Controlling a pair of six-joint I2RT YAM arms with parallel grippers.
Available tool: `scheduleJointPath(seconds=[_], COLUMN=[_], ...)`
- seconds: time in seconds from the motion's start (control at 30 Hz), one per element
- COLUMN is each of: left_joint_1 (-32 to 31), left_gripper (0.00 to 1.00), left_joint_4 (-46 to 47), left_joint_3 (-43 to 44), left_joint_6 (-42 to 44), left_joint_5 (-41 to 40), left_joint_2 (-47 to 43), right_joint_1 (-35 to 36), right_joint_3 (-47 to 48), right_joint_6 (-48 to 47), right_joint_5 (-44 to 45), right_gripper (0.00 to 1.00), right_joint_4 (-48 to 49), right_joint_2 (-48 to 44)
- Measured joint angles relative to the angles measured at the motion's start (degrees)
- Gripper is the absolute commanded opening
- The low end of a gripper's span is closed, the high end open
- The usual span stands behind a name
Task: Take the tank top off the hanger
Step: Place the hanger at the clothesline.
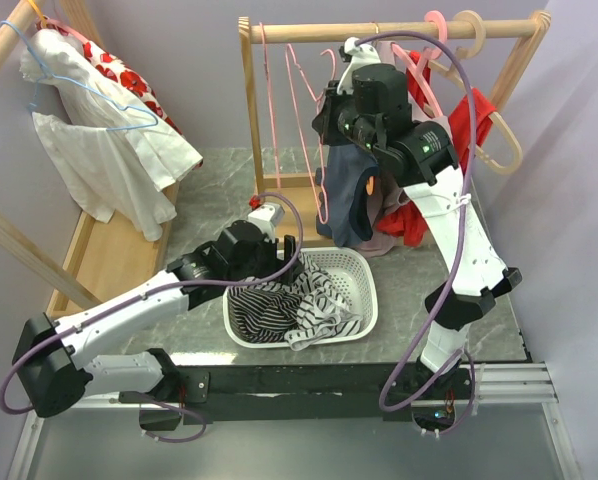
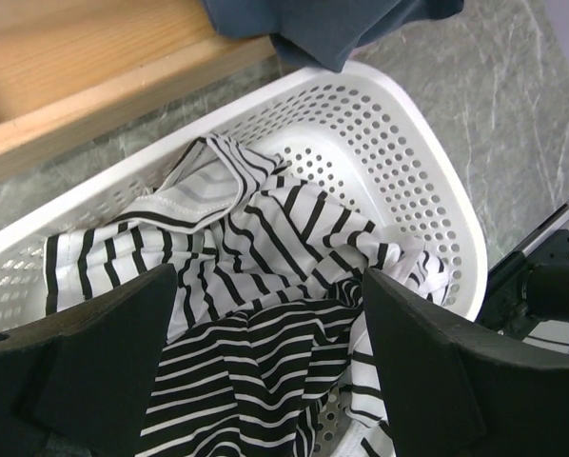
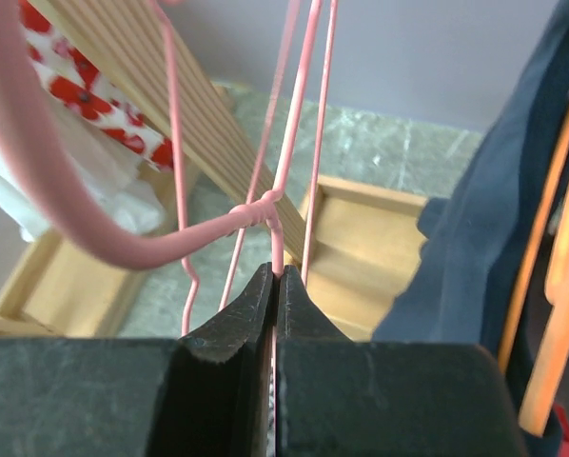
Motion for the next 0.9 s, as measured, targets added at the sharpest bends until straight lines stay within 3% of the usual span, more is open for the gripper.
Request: scheduleJointPath(seconds=[0.3,0.43,0.7,0.9], left_joint_1=[0.0,0.0,0.0,-1.7], left_gripper=[0.85,0.91,0.93,0.93], left_joint_4=[-0.1,0.4,9.7,15.5], left_joint_3=[0.1,1.5,3.2,7.2], left_joint_6=[1.0,1.6,1.8,1.9], left_joint_5=[1.0,1.6,3.9,4.0], left_joint_2=[1.6,1.5,-2.1,0.7], right_joint_1=[0.0,0.0,0.0,0.0], right_joint_3=[-0.7,-3.6,-9.7,-14.4], right_joint_6=[-2.0,-2.3,-2.2,-1.7], right_joint_5=[0.9,0.8,0.5,-0.2], right_gripper=[0.00,0.00,0.00,0.00], right_joint_4=[-2.1,-1.2,-0.5,1.2], right_joint_2=[0.0,-0.4,-1.2,-4.7])
